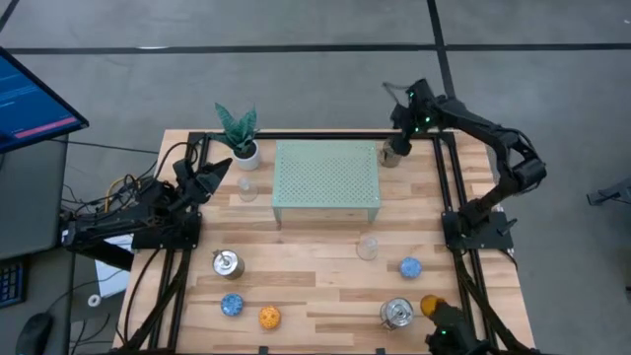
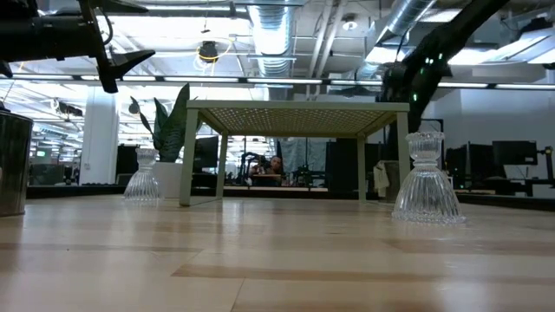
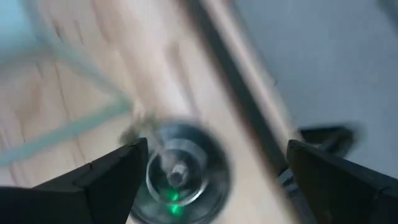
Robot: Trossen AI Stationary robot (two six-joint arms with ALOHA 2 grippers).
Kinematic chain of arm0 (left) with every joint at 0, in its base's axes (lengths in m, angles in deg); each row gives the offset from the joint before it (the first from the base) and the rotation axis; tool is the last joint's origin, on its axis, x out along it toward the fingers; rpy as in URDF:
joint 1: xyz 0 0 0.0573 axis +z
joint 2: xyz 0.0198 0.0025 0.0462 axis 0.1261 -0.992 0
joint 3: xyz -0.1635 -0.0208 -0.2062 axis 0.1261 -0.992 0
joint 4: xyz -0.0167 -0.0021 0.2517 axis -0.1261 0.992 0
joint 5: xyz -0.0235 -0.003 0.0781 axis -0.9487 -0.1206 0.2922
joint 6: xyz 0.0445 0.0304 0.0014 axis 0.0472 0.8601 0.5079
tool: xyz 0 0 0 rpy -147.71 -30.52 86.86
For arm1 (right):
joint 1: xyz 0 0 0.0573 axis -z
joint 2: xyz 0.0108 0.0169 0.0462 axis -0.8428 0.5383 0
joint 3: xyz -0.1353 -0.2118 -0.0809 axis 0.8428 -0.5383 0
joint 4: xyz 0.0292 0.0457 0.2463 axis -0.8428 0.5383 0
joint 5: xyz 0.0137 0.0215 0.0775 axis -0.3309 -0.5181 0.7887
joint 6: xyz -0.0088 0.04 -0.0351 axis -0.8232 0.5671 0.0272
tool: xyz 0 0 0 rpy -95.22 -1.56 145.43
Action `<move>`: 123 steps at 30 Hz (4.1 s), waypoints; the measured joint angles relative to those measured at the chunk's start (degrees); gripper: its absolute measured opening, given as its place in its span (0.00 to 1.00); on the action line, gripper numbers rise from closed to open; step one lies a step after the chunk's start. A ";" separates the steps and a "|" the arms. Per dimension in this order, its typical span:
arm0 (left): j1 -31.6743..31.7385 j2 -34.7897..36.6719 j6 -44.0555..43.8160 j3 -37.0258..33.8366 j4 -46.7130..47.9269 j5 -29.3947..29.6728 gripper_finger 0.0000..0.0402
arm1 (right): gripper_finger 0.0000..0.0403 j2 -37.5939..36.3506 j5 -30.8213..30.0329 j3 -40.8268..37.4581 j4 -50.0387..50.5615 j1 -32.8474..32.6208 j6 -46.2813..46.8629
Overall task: Pick & Place candle stick holders
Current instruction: Put the top silver scented candle on the shelf
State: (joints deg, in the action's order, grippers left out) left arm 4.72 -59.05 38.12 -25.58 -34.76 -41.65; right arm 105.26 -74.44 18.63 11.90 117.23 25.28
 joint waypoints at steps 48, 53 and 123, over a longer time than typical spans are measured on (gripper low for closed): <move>-0.01 0.00 0.57 0.00 -0.68 -1.16 0.84 | 0.93 4.92 3.79 0.64 9.02 -0.55 -1.20; 0.00 0.00 0.59 0.00 -0.66 -1.33 0.84 | 0.93 3.71 0.60 0.60 9.42 -1.23 -2.45; 0.00 0.00 3.17 0.00 -1.09 -2.62 0.84 | 0.93 4.68 -1.07 0.88 9.27 -0.91 -0.46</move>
State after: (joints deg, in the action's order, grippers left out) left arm 4.72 -59.05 41.29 -25.58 -35.86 -44.27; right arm 109.94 -75.51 19.51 21.18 116.33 24.82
